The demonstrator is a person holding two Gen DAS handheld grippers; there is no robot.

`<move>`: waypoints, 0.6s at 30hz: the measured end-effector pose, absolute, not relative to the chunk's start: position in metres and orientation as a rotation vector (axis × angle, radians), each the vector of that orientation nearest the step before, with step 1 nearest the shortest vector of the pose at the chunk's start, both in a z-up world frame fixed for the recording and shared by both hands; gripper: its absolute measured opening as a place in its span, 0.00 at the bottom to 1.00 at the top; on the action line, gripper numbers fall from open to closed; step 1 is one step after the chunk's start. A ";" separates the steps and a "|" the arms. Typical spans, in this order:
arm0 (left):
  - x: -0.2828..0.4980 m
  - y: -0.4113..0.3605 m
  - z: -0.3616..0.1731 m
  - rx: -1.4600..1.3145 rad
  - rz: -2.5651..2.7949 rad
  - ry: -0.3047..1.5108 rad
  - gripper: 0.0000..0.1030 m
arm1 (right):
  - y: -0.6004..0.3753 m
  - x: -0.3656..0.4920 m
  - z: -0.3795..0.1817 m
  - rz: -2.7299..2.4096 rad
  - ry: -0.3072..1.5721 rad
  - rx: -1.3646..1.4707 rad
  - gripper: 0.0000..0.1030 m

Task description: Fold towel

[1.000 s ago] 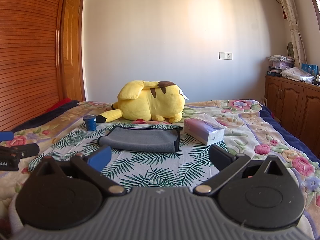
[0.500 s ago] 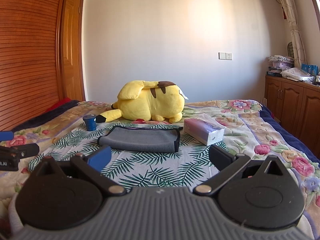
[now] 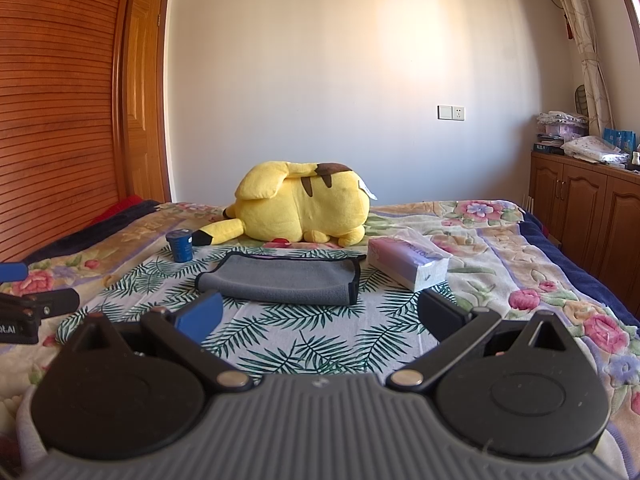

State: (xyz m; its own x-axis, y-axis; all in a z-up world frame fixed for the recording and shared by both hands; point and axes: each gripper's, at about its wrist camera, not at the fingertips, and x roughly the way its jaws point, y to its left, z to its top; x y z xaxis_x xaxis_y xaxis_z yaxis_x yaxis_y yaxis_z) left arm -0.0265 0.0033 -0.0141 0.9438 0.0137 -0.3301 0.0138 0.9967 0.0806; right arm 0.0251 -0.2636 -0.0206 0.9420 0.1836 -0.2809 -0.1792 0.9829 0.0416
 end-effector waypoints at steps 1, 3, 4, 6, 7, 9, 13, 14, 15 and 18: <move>-0.027 0.003 -0.014 0.083 0.000 0.337 0.84 | -0.264 0.025 -0.020 0.185 0.288 0.015 1.00; -0.026 0.004 -0.015 0.084 0.000 0.338 0.84 | -0.264 0.025 -0.021 0.185 0.287 0.016 1.00; -0.026 0.004 -0.015 0.085 0.000 0.338 0.84 | -0.264 0.025 -0.021 0.185 0.287 0.016 1.00; -0.026 0.004 -0.015 0.083 -0.001 0.338 0.84 | -0.263 0.025 -0.021 0.184 0.288 0.016 1.00; -0.026 0.004 -0.016 0.084 0.000 0.338 0.84 | -0.264 0.025 -0.021 0.184 0.288 0.016 1.00; -0.026 0.004 -0.015 0.085 0.000 0.339 0.84 | -0.263 0.025 -0.021 0.185 0.287 0.016 1.00; -0.026 0.004 -0.015 0.085 0.000 0.338 0.84 | -0.263 0.025 -0.021 0.185 0.287 0.015 1.00; -0.026 0.004 -0.015 0.084 0.000 0.339 0.84 | -0.263 0.025 -0.021 0.185 0.287 0.015 1.00; -0.026 0.003 -0.015 0.085 0.000 0.338 0.84 | -0.263 0.025 -0.021 0.184 0.287 0.015 1.00; -0.026 0.004 -0.016 0.086 0.001 0.336 0.84 | -0.263 0.025 -0.021 0.184 0.287 0.015 1.00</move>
State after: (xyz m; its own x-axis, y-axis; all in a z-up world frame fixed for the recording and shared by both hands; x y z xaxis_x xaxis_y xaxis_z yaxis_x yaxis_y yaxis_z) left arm -0.0262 0.0039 -0.0164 0.9442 0.0155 -0.3289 0.0130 0.9964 0.0841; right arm 0.0251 -0.2631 -0.0208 0.9423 0.1829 -0.2805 -0.1787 0.9831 0.0409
